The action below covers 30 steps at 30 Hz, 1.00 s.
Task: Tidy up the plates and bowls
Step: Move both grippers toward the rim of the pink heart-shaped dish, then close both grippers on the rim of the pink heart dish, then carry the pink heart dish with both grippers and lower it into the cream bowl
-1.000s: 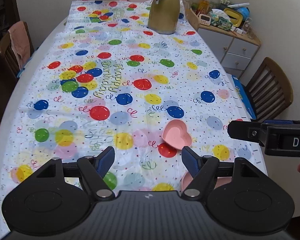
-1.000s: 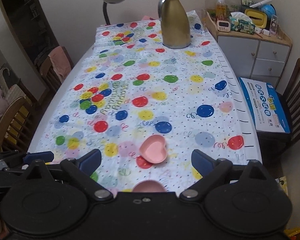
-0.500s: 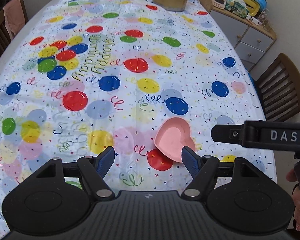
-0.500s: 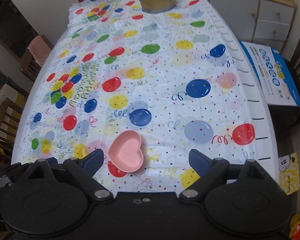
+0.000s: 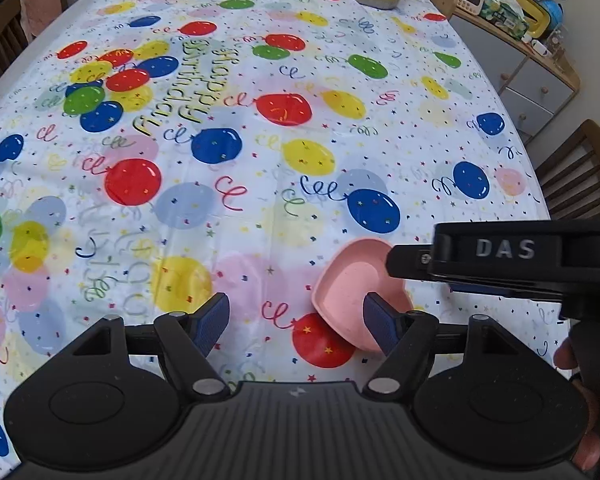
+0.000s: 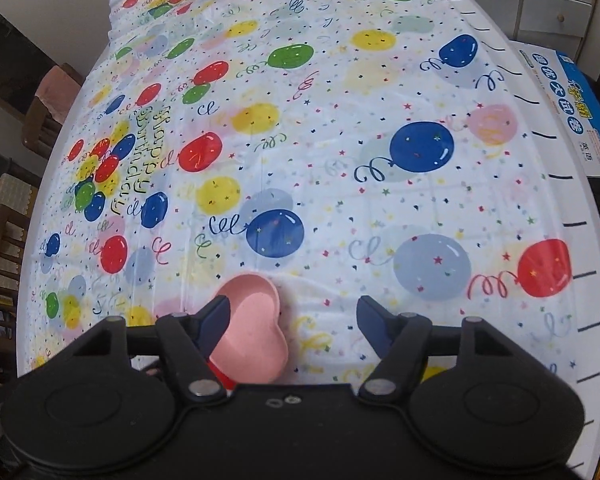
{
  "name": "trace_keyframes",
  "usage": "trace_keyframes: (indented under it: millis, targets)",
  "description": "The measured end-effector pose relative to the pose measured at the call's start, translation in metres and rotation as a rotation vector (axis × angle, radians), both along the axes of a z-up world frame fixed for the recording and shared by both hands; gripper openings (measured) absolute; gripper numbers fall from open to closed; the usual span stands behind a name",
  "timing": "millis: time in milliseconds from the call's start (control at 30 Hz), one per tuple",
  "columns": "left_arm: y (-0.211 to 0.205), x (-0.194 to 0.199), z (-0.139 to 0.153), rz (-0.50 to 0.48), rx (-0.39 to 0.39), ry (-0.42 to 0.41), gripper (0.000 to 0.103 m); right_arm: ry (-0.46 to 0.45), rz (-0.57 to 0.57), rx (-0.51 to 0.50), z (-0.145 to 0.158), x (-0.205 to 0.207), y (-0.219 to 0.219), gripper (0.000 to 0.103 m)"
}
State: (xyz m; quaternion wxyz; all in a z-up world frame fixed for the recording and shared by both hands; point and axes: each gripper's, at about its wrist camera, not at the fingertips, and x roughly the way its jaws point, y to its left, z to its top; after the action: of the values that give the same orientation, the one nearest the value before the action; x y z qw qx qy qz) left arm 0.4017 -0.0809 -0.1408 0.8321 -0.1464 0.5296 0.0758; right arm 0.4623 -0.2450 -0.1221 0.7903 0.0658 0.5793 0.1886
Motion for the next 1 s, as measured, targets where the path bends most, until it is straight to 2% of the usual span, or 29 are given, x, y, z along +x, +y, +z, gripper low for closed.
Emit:
trace_keyframes:
  millis: [67,200,267,333,467,633,733,1000]
  targets:
    - [-0.002,0.001,-0.002,-0.006,-0.005,0.001,0.073,0.013,0.007,-0.003,-0.006,0.004,0.003,0.055]
    - [-0.003,0.003,-0.007,0.000,-0.024,0.013,0.072,0.032,0.022,-0.002,-0.014,0.009,0.007,0.043]
    - [-0.004,0.003,-0.009,-0.002,-0.036,0.016,0.071,0.036,0.033,0.007,-0.016,0.010,0.008,0.034]
    - [-0.007,0.003,-0.011,-0.008,-0.041,0.022,0.066,0.038,0.045,0.013,-0.017,0.012,0.011,0.030]
    - [-0.007,0.004,-0.015,0.000,-0.060,0.035,0.046,0.033,0.077,0.014,-0.019,0.014,0.016,0.020]
    - [-0.006,0.004,-0.017,0.010,-0.063,0.038,0.029,0.024,0.101,0.012,-0.021,0.015,0.021,0.011]
    - [-0.005,0.004,-0.016,0.013,-0.082,0.030,0.015,0.018,0.113,-0.003,-0.022,0.015,0.023,0.006]
    - [-0.005,0.000,-0.007,0.005,-0.067,0.019,0.012,-0.003,0.109,-0.013,-0.019,0.008,0.026,0.004]
